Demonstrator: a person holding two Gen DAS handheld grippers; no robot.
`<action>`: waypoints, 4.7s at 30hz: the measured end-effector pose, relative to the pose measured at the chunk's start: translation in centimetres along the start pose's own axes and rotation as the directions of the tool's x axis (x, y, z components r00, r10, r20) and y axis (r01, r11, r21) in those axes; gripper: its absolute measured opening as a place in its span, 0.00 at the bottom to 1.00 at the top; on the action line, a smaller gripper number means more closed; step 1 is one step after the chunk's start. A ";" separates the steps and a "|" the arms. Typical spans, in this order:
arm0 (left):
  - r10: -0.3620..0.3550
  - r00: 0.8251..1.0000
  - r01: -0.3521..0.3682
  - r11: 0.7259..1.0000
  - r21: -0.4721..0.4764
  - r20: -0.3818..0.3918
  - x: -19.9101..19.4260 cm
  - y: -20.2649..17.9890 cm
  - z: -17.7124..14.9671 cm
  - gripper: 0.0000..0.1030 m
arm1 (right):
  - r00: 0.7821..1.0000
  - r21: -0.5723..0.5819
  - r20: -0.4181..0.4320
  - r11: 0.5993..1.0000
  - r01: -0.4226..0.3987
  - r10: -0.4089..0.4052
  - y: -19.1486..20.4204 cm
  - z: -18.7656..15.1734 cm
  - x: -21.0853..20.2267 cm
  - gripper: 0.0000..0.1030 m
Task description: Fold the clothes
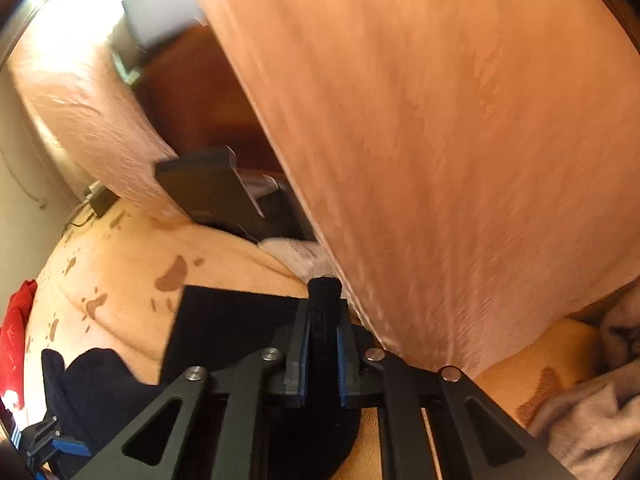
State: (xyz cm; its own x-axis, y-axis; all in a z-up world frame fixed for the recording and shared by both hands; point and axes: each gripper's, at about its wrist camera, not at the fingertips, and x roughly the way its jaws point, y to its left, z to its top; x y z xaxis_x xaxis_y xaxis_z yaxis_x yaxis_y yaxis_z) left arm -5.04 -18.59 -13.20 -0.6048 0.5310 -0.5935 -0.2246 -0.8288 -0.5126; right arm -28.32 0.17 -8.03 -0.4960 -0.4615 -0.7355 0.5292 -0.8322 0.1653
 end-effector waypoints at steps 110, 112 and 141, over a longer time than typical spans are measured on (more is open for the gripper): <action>-0.258 0.964 0.209 0.889 -0.408 -0.069 3.8 7.0 6.4 1.00 | 0.954 0.500 0.006 0.826 -0.261 0.298 -1.1 -15.6 -8.4 0.76; -0.254 0.964 0.203 0.893 -0.401 -0.076 4.2 6.8 6.6 1.00 | 0.967 0.467 -0.012 0.856 -0.220 0.255 -0.6 -15.1 -7.9 0.69; -0.062 0.996 0.063 0.998 0.022 -0.060 -2.4 2.6 6.1 1.00 | 0.964 -0.238 0.183 0.943 0.232 -0.191 6.6 -17.1 -15.0 0.81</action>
State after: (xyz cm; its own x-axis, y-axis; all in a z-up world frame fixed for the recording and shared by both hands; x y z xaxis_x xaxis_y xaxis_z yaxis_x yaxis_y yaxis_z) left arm -8.86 -23.11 -9.34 -0.5429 0.5908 -0.5968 -0.2789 -0.7972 -0.5354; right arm -5.62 6.83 -7.17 -0.7057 -0.3421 -0.6204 0.5478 -0.8188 -0.1715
